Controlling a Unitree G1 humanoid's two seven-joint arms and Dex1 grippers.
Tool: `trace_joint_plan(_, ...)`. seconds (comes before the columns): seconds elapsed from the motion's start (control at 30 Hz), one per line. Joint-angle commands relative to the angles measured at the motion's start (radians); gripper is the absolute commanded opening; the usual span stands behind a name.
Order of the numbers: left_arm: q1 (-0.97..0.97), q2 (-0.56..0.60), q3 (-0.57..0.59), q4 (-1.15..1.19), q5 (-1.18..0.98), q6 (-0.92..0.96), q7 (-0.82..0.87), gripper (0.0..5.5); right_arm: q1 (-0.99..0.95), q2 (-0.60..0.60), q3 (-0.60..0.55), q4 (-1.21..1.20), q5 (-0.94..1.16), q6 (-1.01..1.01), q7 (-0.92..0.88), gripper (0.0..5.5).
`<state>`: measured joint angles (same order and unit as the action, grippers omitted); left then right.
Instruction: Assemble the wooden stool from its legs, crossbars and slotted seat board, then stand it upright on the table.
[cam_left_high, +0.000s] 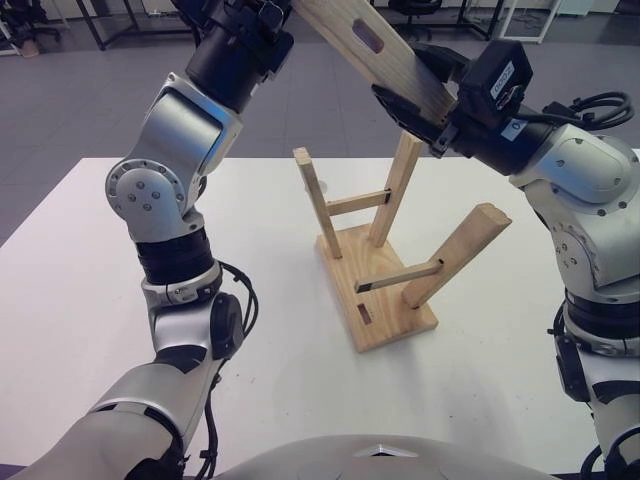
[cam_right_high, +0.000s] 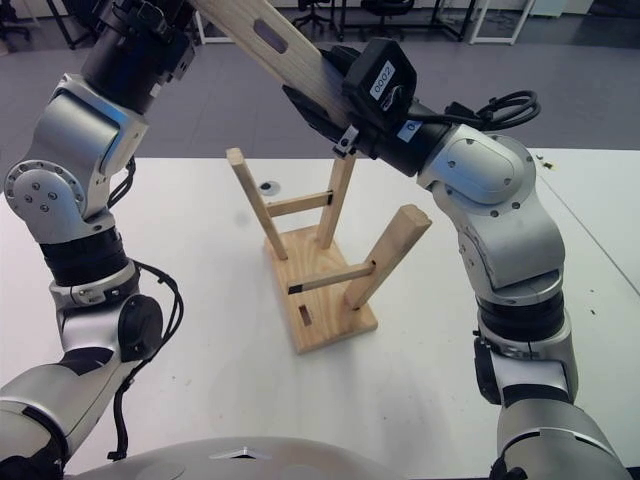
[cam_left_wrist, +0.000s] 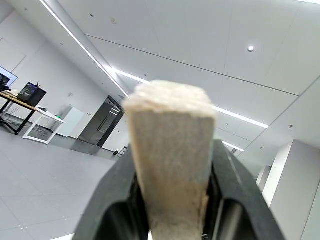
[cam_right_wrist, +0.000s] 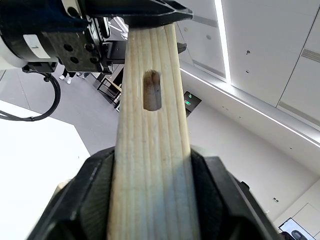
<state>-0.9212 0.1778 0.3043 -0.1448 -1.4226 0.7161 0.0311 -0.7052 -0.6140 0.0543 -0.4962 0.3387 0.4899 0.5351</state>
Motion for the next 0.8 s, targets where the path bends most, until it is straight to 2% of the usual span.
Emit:
trace_joint_plan(0.03,0.025,0.040,-0.009,-0.014,0.060,-0.005,-0.012,1.03,-0.023,0.004,0.009,0.007,-0.026,0.005,0.008,2.89)
trace_joint_plan(0.17,0.030,0.130,0.034,0.008,0.138,-0.024,-0.047,1.03,-0.012,-0.022,-0.038,0.001,-0.026,0.034,0.008,3.67)
trace_joint_plan(0.2,0.021,0.162,0.058,0.025,0.152,-0.031,-0.056,1.03,-0.012,-0.035,-0.076,0.007,-0.015,0.045,0.004,3.95)
trace_joint_plan(0.27,0.008,0.241,0.106,0.046,0.169,-0.030,-0.081,1.03,0.014,-0.078,-0.208,0.039,0.015,0.097,-0.011,4.12)
trace_joint_plan(0.33,0.018,0.304,0.151,0.027,0.130,-0.001,-0.088,1.03,0.105,-0.145,-0.315,0.092,-0.020,0.125,-0.019,4.18)
trace_joint_plan(0.43,0.124,0.335,0.190,-0.086,-0.019,0.069,-0.031,1.03,0.361,-0.176,-0.356,0.179,-0.097,0.072,-0.001,4.18)
trace_joint_plan(0.47,0.172,0.334,0.192,-0.124,-0.070,0.086,-0.011,1.03,0.443,-0.172,-0.337,0.211,-0.131,0.040,-0.003,4.18)
trace_joint_plan(0.57,0.286,0.353,0.218,-0.197,-0.187,0.094,0.024,1.03,0.641,-0.124,-0.183,0.353,-0.260,-0.111,-0.017,4.18)
trace_joint_plan(0.67,0.376,0.373,0.218,-0.248,-0.246,0.082,0.066,1.03,0.712,-0.070,-0.006,0.496,-0.379,-0.247,-0.015,4.18)
trace_joint_plan(0.7,0.429,0.385,0.200,-0.278,-0.218,0.095,0.060,1.03,0.720,-0.066,0.051,0.512,-0.415,-0.289,0.002,4.18)
trace_joint_plan(0.8,0.632,0.413,0.111,-0.407,-0.057,0.128,0.054,1.03,0.724,-0.030,0.123,0.431,-0.389,-0.297,0.076,4.18)
